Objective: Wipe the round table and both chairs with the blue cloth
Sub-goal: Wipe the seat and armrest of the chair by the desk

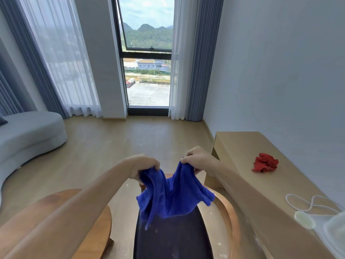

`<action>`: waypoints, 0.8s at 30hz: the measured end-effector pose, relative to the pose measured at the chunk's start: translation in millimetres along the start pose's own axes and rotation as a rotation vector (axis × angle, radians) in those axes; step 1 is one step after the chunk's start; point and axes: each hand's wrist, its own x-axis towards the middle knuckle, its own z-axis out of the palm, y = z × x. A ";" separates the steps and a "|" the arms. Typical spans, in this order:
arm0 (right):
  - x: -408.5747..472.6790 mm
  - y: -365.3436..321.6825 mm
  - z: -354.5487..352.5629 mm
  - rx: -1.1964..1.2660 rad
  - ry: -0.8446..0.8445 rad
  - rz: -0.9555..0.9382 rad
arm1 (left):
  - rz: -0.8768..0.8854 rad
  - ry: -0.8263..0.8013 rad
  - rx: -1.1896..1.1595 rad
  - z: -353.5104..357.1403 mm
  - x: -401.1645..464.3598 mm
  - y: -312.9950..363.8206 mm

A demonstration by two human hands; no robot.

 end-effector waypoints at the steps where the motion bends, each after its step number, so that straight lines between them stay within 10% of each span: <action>1: -1.9 -2.8 5.2 -0.020 0.012 -0.027 | 0.015 -0.004 -0.034 5.4 -0.7 1.9; 14: -1.4 -5.7 19.8 -0.468 -0.056 -0.354 | 0.067 -0.200 -0.635 18.6 -23.4 20.1; 19: -1.1 -6.2 -6.7 -0.410 0.044 -0.488 | 0.235 -0.155 -0.320 4.8 -23.1 8.6; 24: -6.5 -10.8 -20.6 -0.263 0.128 -0.537 | 0.421 0.260 0.322 -4.6 0.1 -23.6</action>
